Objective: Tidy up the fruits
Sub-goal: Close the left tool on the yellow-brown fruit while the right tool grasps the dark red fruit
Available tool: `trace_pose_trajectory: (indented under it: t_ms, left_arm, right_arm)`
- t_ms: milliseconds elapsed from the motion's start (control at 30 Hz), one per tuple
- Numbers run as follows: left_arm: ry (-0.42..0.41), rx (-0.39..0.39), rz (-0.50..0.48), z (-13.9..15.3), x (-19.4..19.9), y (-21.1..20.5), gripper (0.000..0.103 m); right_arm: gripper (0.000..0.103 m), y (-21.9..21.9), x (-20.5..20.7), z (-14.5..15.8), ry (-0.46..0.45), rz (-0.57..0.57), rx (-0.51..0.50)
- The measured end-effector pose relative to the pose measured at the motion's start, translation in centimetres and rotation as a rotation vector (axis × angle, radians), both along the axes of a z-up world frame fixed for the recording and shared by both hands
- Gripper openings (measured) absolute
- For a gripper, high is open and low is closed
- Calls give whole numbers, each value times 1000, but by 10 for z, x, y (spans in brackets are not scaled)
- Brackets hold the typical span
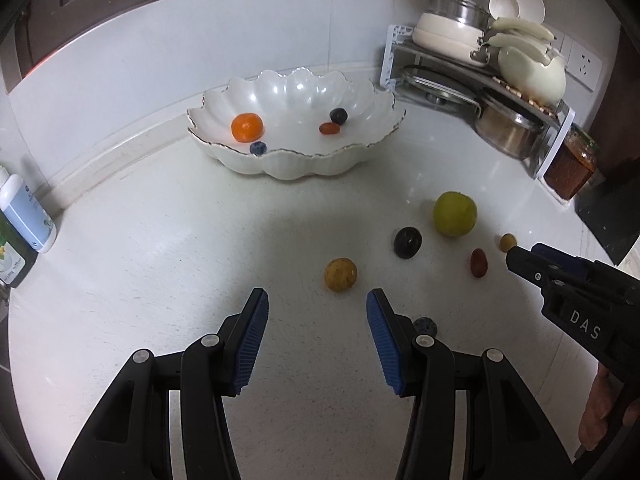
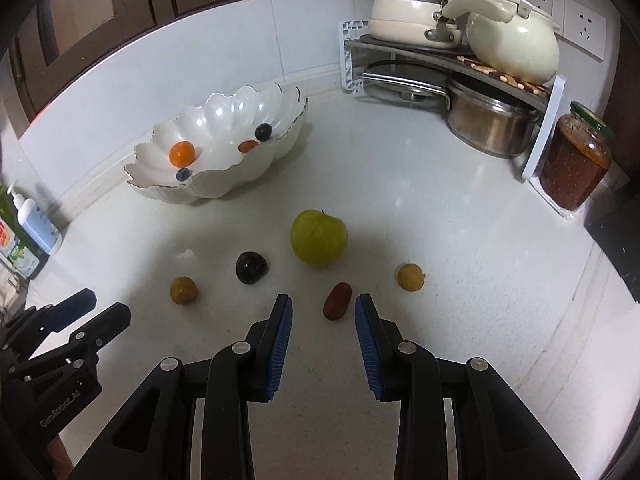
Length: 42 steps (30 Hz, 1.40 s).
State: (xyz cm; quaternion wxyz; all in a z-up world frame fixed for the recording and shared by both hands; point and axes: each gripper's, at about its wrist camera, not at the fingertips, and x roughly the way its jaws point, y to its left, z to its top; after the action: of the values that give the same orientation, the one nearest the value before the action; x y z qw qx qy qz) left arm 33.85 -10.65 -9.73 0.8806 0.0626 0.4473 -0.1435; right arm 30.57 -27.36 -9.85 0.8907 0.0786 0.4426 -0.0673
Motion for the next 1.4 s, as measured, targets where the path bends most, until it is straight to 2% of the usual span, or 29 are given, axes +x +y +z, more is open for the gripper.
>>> trace_pose_trajectory:
  t_ms: [633, 800, 1300, 1400]
  left_arm:
    - [55, 16, -32, -34, 32, -18, 50]
    - [69, 2, -38, -38, 38, -23, 50]
    - [67, 24, -58, -47, 46, -32, 50]
    - [71, 24, -55, -48, 48, -32, 47]
  right_arm:
    - [34, -3, 19, -25, 20, 12, -34]
    - [34, -6, 22, -31, 32, 7, -28]
    - [34, -12, 33, -47, 65, 9, -11]
    - [34, -11, 34, -48, 66, 7, -14]
